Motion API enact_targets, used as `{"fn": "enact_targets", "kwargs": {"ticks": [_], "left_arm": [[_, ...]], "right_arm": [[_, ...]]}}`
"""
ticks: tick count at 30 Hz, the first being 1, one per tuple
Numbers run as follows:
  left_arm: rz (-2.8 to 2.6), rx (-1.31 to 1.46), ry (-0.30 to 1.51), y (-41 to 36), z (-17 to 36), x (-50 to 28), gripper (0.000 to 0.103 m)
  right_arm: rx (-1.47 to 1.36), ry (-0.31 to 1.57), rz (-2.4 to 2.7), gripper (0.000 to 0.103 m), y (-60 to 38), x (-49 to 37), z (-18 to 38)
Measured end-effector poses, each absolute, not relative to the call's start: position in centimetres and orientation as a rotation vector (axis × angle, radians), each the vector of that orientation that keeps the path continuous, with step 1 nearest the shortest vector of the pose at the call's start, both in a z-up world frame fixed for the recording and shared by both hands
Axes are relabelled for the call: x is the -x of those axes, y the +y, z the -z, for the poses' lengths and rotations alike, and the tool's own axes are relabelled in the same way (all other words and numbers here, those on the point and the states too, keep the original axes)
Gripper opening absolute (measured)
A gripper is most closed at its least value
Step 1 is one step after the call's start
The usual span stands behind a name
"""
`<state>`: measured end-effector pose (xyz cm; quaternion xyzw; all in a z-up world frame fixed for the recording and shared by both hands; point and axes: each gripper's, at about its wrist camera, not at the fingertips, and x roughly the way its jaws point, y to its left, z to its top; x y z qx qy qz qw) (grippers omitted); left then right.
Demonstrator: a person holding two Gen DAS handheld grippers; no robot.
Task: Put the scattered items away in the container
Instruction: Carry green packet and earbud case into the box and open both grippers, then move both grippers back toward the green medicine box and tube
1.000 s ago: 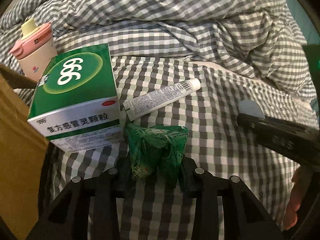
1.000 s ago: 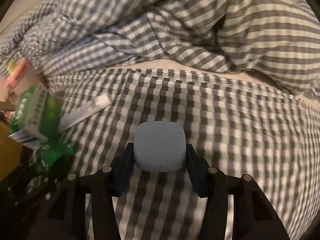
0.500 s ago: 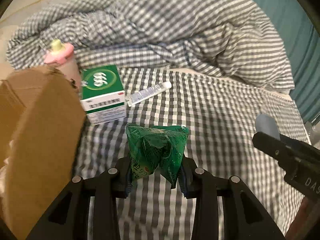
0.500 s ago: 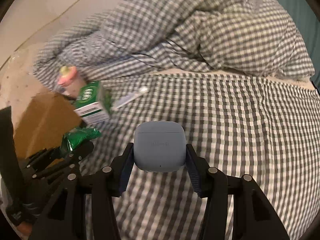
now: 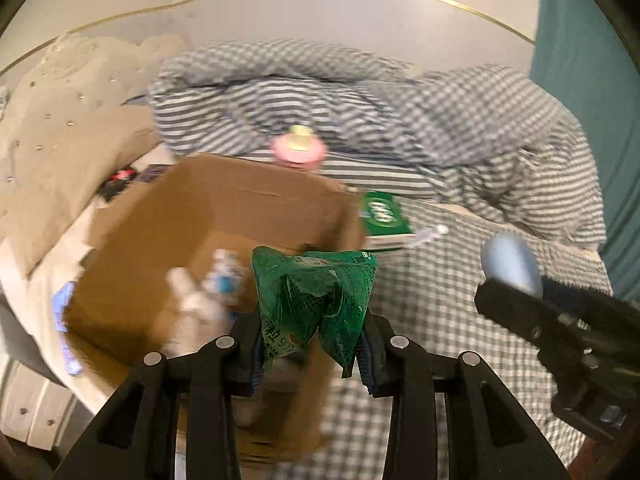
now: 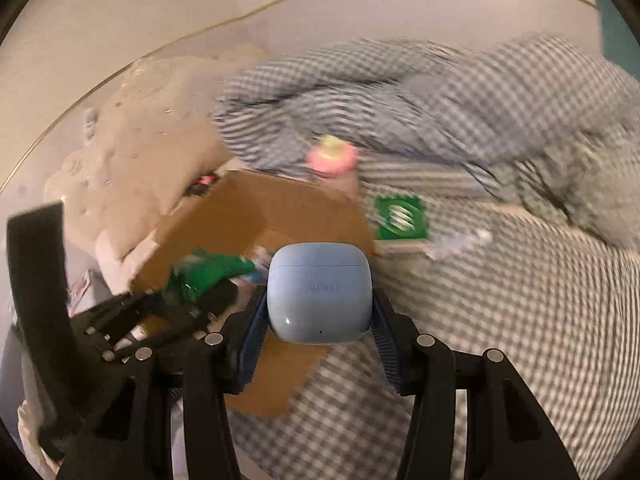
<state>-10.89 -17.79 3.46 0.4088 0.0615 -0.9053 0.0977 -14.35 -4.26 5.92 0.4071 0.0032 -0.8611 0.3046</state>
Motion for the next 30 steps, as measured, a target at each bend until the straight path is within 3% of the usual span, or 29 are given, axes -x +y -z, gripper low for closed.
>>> {"fn": "enact_targets", "kwargs": {"ticks": [10,11,12,14,22,30], "left_arm": [[2.560,-1.247,0.259,-26.1,-0.6,11.7,0.038],[2.559,-1.252,0.269,-26.6,-0.3,11.8,0.047],[2.551,-1.255,0.269,-27.0,0.0,12.0,0.064],[2.537,-1.238,0.266,-27.4,0.2,12.1,0.092],[2.582,-1.235,0.272,-25.9,0.1,13.3,0.094],[2.676,-1.240,0.214,-18.8,-0.7,15.3,0.094]], "right_arm": [[-1.173,0.082,2.169,0.051,-14.8,18.6,-3.1],[-1.188,0.104,2.197,0.067,-15.2,18.8,-2.8],[-1.193,0.109,2.231,0.085,-15.1,19.2,-2.6],[-1.181,0.052,2.253,0.087,-14.1,19.6,-2.8],[-1.157,-0.014,2.345,0.087,-9.0,20.7,-4.7],[-1.194,-0.097,2.459,0.087,0.1,21.1,-4.9]]}}
